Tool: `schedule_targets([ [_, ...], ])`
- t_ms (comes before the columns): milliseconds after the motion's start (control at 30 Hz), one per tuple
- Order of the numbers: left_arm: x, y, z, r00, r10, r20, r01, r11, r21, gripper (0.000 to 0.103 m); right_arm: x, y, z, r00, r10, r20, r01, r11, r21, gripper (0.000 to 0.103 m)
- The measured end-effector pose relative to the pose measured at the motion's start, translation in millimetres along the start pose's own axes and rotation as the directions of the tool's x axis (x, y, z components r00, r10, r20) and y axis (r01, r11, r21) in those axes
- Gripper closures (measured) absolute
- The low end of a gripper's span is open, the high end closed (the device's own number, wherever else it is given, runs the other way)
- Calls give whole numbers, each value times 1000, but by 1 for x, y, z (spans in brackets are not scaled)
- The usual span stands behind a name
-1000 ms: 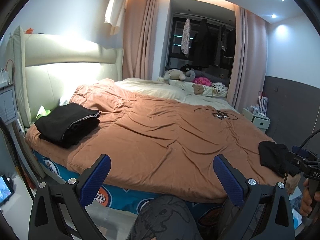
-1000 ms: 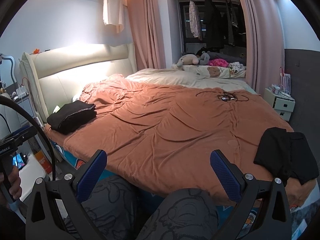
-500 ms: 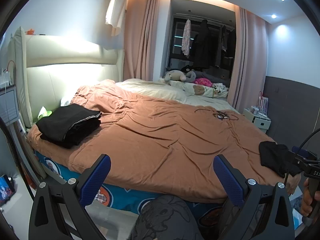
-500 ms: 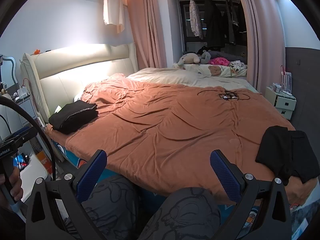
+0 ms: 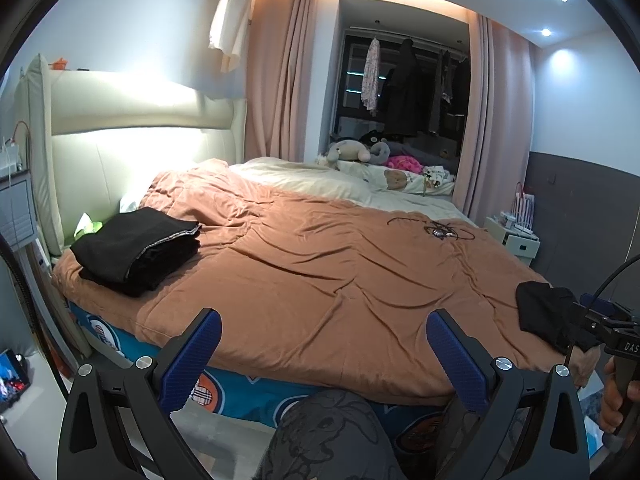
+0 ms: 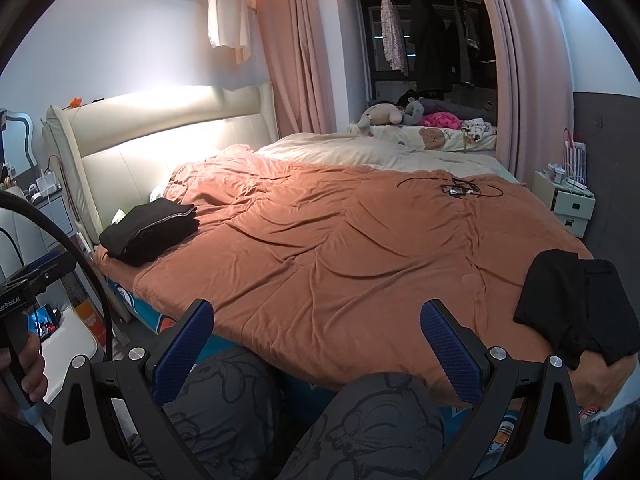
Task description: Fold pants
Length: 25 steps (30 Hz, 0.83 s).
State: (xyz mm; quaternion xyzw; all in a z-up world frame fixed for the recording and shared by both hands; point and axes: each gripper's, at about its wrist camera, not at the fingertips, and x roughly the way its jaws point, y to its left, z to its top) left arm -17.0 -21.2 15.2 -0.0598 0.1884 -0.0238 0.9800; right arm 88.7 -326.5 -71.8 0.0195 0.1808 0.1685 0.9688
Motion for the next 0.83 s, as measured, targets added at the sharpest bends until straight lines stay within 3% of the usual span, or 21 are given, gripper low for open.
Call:
schedule_targets([
  [833,0,0,-1,1000,-8,0,8,1000,16,0,3,1,0,1000,1,-24,-1,1000,8,0],
])
